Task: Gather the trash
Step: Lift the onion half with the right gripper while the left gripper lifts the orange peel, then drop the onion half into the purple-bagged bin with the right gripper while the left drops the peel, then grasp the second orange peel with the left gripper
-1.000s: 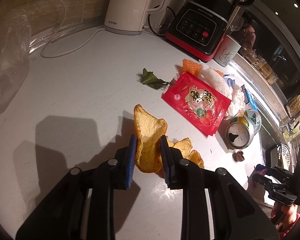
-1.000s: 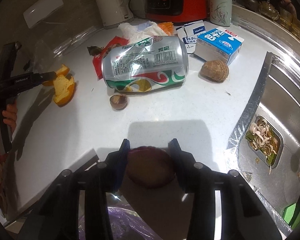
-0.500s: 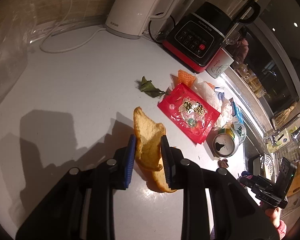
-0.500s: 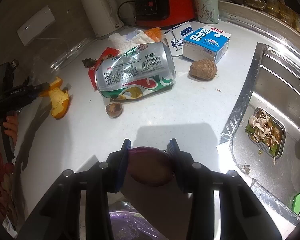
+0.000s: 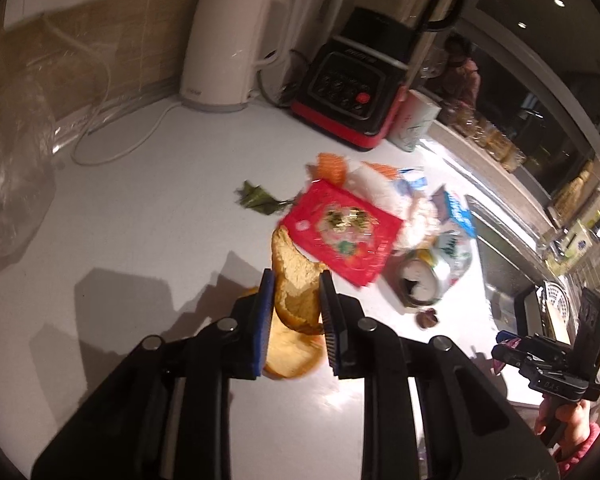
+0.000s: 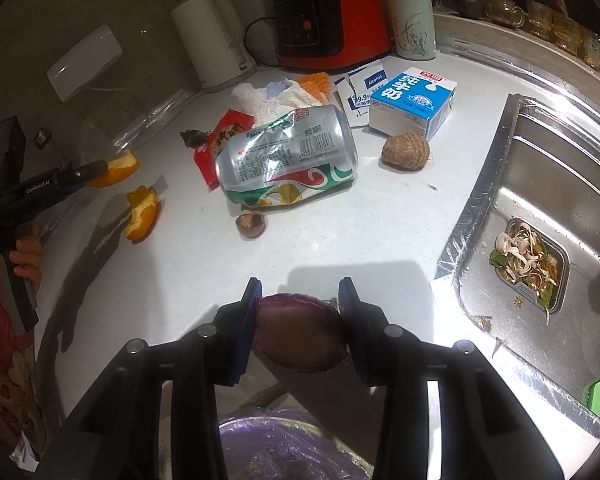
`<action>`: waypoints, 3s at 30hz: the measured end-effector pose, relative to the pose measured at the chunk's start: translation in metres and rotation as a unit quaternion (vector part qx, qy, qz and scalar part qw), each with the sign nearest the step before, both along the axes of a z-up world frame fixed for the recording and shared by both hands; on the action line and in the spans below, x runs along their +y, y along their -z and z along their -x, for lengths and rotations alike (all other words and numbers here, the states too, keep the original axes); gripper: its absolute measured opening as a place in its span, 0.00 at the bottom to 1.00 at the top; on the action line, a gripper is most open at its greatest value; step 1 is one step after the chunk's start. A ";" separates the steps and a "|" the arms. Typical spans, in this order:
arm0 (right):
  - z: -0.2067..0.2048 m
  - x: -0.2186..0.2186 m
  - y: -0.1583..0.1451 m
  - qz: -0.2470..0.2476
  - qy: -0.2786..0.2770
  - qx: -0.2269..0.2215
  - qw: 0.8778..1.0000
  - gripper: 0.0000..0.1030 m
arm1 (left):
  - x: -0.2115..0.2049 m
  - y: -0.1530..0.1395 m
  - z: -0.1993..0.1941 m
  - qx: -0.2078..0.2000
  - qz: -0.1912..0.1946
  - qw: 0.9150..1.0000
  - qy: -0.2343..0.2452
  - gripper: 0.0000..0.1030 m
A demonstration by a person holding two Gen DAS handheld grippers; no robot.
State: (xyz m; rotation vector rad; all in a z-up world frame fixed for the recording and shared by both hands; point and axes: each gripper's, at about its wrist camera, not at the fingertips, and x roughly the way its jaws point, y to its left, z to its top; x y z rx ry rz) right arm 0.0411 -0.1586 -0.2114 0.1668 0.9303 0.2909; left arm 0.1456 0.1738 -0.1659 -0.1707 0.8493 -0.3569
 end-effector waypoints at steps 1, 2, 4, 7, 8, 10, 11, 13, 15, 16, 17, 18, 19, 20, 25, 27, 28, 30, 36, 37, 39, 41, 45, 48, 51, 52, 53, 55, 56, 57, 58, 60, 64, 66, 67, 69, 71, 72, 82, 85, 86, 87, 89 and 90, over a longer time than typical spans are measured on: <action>0.011 0.001 -0.005 0.001 -0.005 0.000 1.000 0.39 | -0.006 -0.006 0.008 -0.006 0.000 1.000 0.007 0.22; 0.024 0.003 -0.009 0.001 -0.012 0.001 1.000 0.39 | -0.011 -0.011 0.018 -0.011 0.002 1.000 0.015 0.22; 0.050 0.009 -0.011 0.002 -0.026 0.011 1.000 0.39 | -0.024 -0.020 0.038 -0.019 0.011 0.999 0.034 0.22; 0.089 0.022 0.003 -0.003 -0.042 0.046 0.998 0.39 | -0.046 -0.025 0.067 -0.023 0.015 0.998 0.063 0.22; 0.100 0.028 0.013 -0.001 -0.047 0.060 0.997 0.39 | -0.054 -0.025 0.077 -0.022 0.016 0.997 0.076 0.22; 0.121 0.041 0.041 0.003 -0.058 0.096 0.994 0.39 | -0.066 -0.024 0.094 -0.017 0.018 0.995 0.094 0.22; 0.130 0.048 0.058 0.006 -0.067 0.112 0.991 0.39 | -0.074 -0.022 0.102 -0.013 0.019 0.994 0.105 0.22; 0.141 0.057 0.095 0.023 -0.074 0.141 0.987 0.39 | -0.088 -0.018 0.119 -0.003 0.023 0.991 0.129 0.22; 0.148 0.061 0.129 0.036 -0.074 0.165 0.983 0.39 | -0.102 -0.013 0.135 0.006 0.024 0.988 0.152 0.22; 0.150 0.063 0.143 0.040 -0.073 0.173 0.981 0.39 | -0.108 -0.011 0.142 0.008 0.020 0.987 0.160 0.22; 0.151 0.063 0.154 0.042 -0.073 0.178 0.980 0.39 | -0.112 -0.008 0.149 0.010 0.015 0.986 0.166 0.22; 0.152 0.063 0.163 0.044 -0.073 0.185 0.979 0.39 | -0.117 -0.006 0.158 0.012 0.012 0.985 0.172 0.22; 0.152 0.064 0.169 0.050 -0.073 0.192 0.978 0.39 | -0.119 -0.004 0.164 0.015 0.010 0.984 0.174 0.22; 0.154 0.065 0.172 0.054 -0.076 0.195 0.976 0.40 | -0.121 -0.002 0.170 0.018 0.008 0.984 0.176 0.22; 0.164 0.065 0.162 0.070 -0.087 0.182 0.977 0.60 | -0.124 0.005 0.203 0.024 -0.008 0.987 0.161 0.22; 0.172 0.061 0.154 0.077 -0.093 0.171 0.978 0.64 | -0.127 0.009 0.216 0.028 -0.015 0.988 0.151 0.22; 0.177 0.058 0.151 0.079 -0.095 0.168 0.978 0.67 | -0.129 0.011 0.222 0.030 -0.020 0.989 0.146 0.22; 0.185 0.053 0.144 0.089 -0.095 0.158 0.979 0.77 | -0.136 0.016 0.235 0.035 -0.025 0.989 0.142 0.22; 0.201 0.040 0.127 0.107 -0.085 0.142 0.980 0.86 | -0.155 0.035 0.268 0.052 -0.037 0.989 0.136 0.22; 0.205 0.036 0.121 0.109 -0.080 0.137 0.981 0.86 | -0.157 0.040 0.273 0.055 -0.040 0.988 0.137 0.22; 0.215 0.025 0.111 0.115 -0.065 0.128 0.983 0.89 | -0.161 0.052 0.280 0.063 -0.046 0.987 0.138 0.22; 0.229 0.012 0.101 0.117 -0.047 0.119 0.985 0.93 | -0.164 0.071 0.284 0.080 -0.049 0.986 0.141 0.22; 0.244 -0.007 0.089 0.119 -0.028 0.113 0.986 0.94 | -0.179 0.140 0.283 0.137 -0.073 0.976 0.151 0.23; 0.250 -0.015 0.085 0.127 -0.020 0.110 0.986 0.94 | -0.192 0.197 0.278 0.180 -0.108 0.966 0.151 0.27; 0.255 -0.022 0.083 0.123 -0.013 0.112 0.986 0.94 | -0.200 0.231 0.273 0.214 -0.129 0.958 0.144 0.51; 0.256 -0.023 0.081 0.122 -0.011 0.112 0.986 0.94 | -0.201 0.234 0.273 0.215 -0.138 0.957 0.138 0.63; 0.253 -0.026 0.087 0.122 -0.009 0.111 0.986 0.94 | -0.202 0.234 0.273 0.211 -0.144 0.957 0.134 0.68; 0.253 -0.028 0.082 0.122 -0.005 0.107 0.987 0.94 | -0.203 0.223 0.273 0.199 -0.146 0.961 0.129 0.77; 0.252 -0.031 0.079 0.120 -0.002 0.103 0.987 0.94 | -0.204 0.214 0.272 0.193 -0.144 0.962 0.129 0.80; 0.253 -0.033 0.074 0.117 0.001 0.098 0.988 0.94 | -0.203 0.202 0.271 0.187 -0.141 0.963 0.129 0.85; 0.254 -0.034 0.068 0.112 0.005 0.090 0.990 0.94 | -0.202 0.189 0.269 0.183 -0.138 0.965 0.128 0.86; 0.252 -0.038 0.049 0.100 0.013 0.070 0.992 0.94 | -0.197 0.154 0.261 0.168 -0.120 0.971 0.123 0.86; 0.233 -0.037 0.012 0.085 0.023 0.018 0.996 0.97 | -0.155 0.066 0.229 0.095 -0.073 0.992 0.045 0.93; 0.215 -0.031 -0.005 0.083 0.024 -0.006 0.996 0.98 | -0.125 0.025 0.201 0.056 -0.051 0.997 -0.019 0.93; 0.205 -0.027 -0.011 0.081 0.023 -0.014 0.996 0.98 | -0.112 0.012 0.187 0.046 -0.045 0.997 -0.046 0.93; 0.182 -0.021 -0.023 0.077 0.023 -0.031 0.996 0.98 | -0.089 -0.004 0.147 0.033 -0.052 0.993 -0.098 0.93; 0.156 -0.012 -0.029 0.077 0.024 -0.035 0.996 0.98 | -0.074 0.000 0.105 0.038 -0.071 0.988 -0.131 0.93; 0.143 -0.005 -0.031 0.075 0.023 -0.039 0.996 0.98 | -0.069 0.008 0.081 0.050 -0.079 0.986 -0.141 0.93; 0.040 0.028 -0.039 0.094 0.031 -0.037 0.994 0.98 | -0.069 0.074 -0.024 0.125 -0.135 0.973 -0.140 0.93; 0.021 0.031 -0.034 0.095 0.039 -0.027 0.994 0.98 | -0.073 0.075 -0.030 0.109 -0.153 0.973 -0.133 0.86; 0.015 0.032 -0.032 0.095 0.040 -0.023 0.994 0.98 | -0.073 0.074 -0.030 0.104 -0.152 0.974 -0.130 0.82; 0.008 0.033 -0.031 0.095 0.040 -0.021 0.994 0.98 | -0.071 0.070 -0.027 0.098 -0.150 0.976 -0.127 0.71; -0.004 0.037 -0.029 0.099 0.038 -0.021 0.994 0.98 | -0.068 0.065 -0.025 0.091 -0.145 0.978 -0.119 0.51; -0.009 0.039 -0.029 0.102 0.037 -0.021 0.994 0.98 | -0.066 0.063 -0.025 0.092 -0.136 0.979 -0.118 0.47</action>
